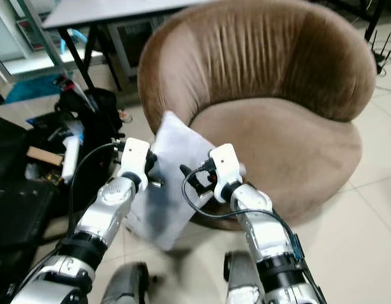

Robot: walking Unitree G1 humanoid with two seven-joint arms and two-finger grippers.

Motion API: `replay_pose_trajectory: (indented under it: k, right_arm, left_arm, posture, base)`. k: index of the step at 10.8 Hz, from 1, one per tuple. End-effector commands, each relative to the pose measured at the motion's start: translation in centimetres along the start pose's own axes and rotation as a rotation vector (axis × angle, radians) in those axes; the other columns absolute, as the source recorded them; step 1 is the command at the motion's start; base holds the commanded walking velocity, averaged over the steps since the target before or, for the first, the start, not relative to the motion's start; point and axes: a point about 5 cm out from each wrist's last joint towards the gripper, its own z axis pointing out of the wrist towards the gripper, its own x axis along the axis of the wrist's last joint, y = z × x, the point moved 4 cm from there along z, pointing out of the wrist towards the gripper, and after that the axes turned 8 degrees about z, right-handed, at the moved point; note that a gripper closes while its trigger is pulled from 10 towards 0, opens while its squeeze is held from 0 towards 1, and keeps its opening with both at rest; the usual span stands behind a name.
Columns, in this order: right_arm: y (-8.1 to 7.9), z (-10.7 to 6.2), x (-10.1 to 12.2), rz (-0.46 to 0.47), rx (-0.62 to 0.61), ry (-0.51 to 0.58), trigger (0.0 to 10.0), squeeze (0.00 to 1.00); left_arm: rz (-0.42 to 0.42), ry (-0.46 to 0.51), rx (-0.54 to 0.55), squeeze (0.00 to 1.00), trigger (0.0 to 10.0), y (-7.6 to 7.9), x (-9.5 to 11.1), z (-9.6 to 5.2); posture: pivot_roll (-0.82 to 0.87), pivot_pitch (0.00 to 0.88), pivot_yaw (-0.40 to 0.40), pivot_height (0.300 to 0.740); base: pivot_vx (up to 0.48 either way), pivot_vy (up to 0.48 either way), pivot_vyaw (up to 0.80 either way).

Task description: Move the pillow to the sofa from floor

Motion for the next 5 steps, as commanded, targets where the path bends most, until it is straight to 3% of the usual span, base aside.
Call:
replay_pose_trajectory:
  k: [1,5]
  right_arm:
    - [-0.29,0.18,0.14,-0.013,0.005,0.011,10.0,0.00]
    - [-0.34,0.39,-0.08,-0.017,0.007,0.007,10.0,0.00]
  left_arm:
    - [0.026,0.060,0.034,0.00,10.0,-1.02,1.54,0.02]
    - [0.039,0.063,0.037,0.00,10.0,-1.12,1.56,-0.04]
  posture:
    - [-0.18,0.000,0.121,0.706]
    - [-0.17,0.000,0.117,0.740]
  base:
    - [0.000,0.000,0.00]
    - [0.000,0.000,0.00]
